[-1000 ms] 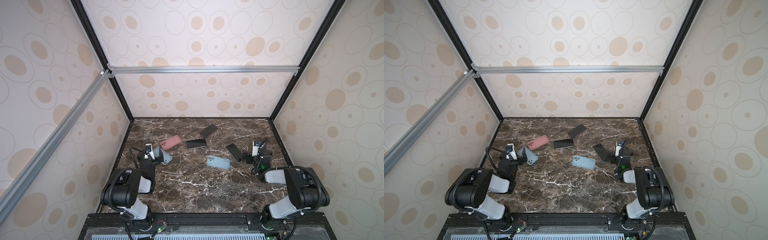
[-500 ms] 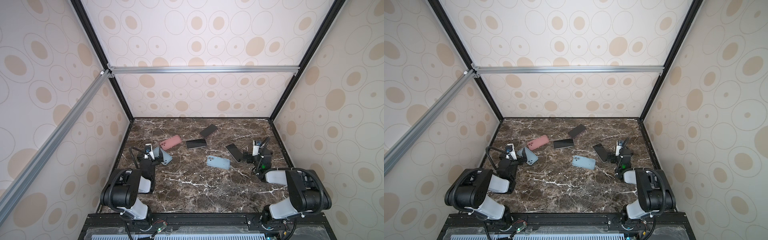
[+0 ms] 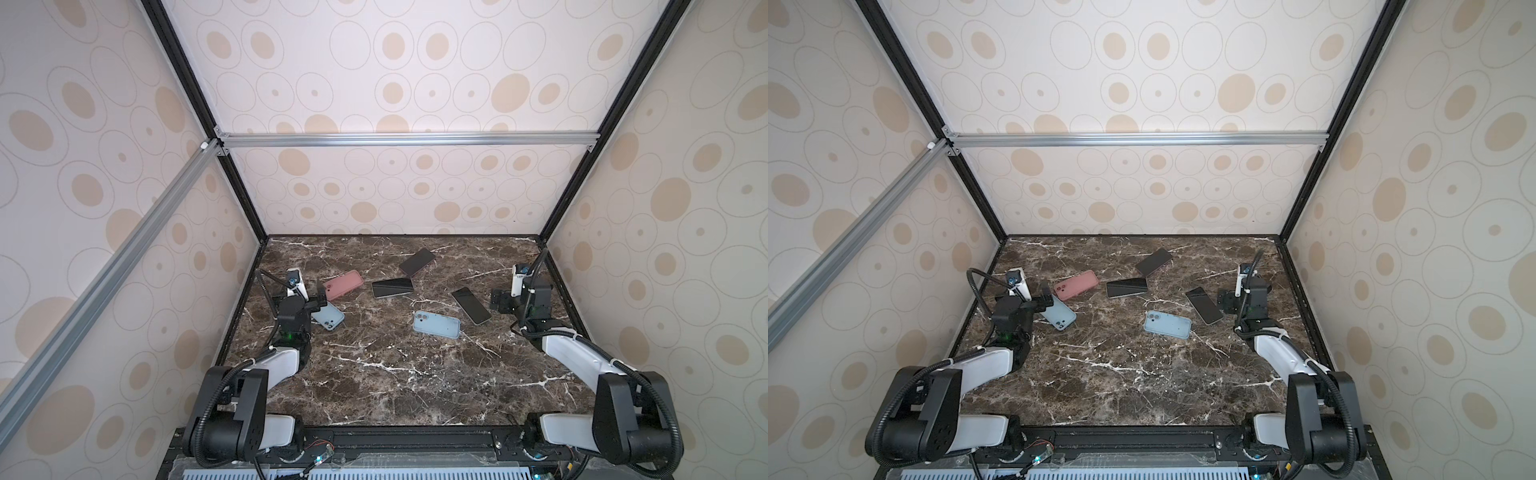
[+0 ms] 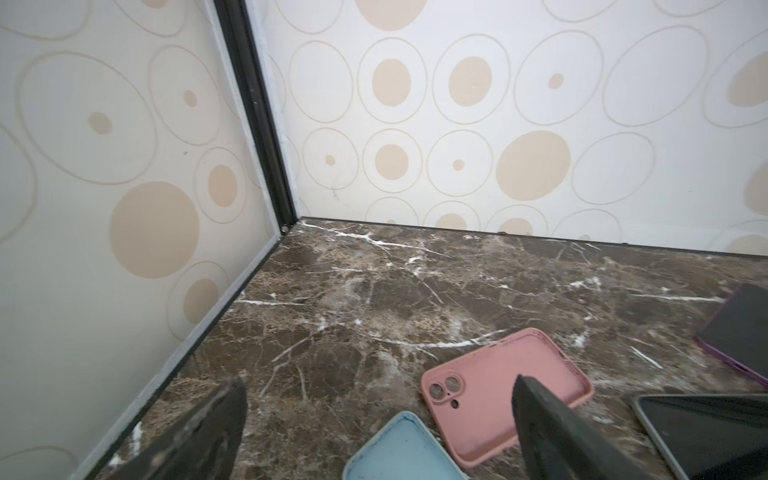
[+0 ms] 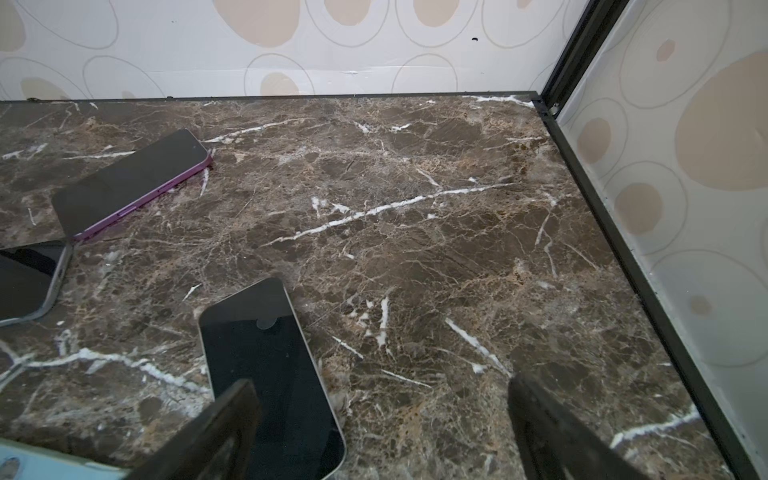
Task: Put the phone into the phone case
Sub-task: 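Move the right gripper toward the black phone while the left gripper advances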
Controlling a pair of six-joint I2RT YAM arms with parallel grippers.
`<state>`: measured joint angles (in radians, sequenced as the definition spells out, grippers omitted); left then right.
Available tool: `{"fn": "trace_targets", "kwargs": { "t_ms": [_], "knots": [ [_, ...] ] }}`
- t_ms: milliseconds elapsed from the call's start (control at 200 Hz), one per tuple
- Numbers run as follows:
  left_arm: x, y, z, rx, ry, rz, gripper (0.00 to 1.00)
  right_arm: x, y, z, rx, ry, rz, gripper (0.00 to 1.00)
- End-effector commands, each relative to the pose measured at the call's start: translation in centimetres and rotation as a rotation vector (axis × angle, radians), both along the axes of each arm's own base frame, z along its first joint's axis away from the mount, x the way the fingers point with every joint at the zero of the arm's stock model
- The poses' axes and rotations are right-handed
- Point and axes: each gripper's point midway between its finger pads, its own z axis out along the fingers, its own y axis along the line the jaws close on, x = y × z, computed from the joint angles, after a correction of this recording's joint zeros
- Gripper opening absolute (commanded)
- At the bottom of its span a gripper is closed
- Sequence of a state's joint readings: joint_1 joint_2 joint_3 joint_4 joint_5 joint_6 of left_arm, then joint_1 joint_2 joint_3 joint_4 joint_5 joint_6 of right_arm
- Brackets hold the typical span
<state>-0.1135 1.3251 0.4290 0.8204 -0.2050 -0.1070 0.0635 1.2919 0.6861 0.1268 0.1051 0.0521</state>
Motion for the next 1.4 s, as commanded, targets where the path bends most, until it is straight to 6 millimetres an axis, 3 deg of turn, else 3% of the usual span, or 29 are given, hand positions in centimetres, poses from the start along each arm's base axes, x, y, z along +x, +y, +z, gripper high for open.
{"fn": "trace_targets", "kwargs": {
  "t_ms": [0,100,265,420,845,1395],
  "knots": [
    [0.4,-2.9,-0.1,-0.033,0.085,-0.052,1.0,-2.6,1.3,-1.1,0.014,0.174,0.009,0.95],
    [0.6,-5.4,-0.3,-0.03,0.165,-0.092,1.0,-3.5,2.6,-1.0,0.048,0.248,0.037,0.95],
    [0.3,-10.4,0.6,-0.178,0.241,-0.288,1.0,-4.9,5.2,-1.4,0.14,0.337,0.13,0.92],
    [-1.2,-13.6,0.0,-0.253,0.345,-0.428,1.0,-6.2,7.7,-2.5,0.227,0.425,0.21,0.89],
    [-5.0,-18.2,-2.7,-0.422,0.448,-0.632,0.99,-7.6,11.1,-6.5,0.396,0.6,0.252,0.62],
    [-6.0,-21.8,-5.2,-0.52,0.472,-0.719,0.83,-5.8,12.8,-11.5,0.436,0.696,0.162,0.42]
  ]
}}
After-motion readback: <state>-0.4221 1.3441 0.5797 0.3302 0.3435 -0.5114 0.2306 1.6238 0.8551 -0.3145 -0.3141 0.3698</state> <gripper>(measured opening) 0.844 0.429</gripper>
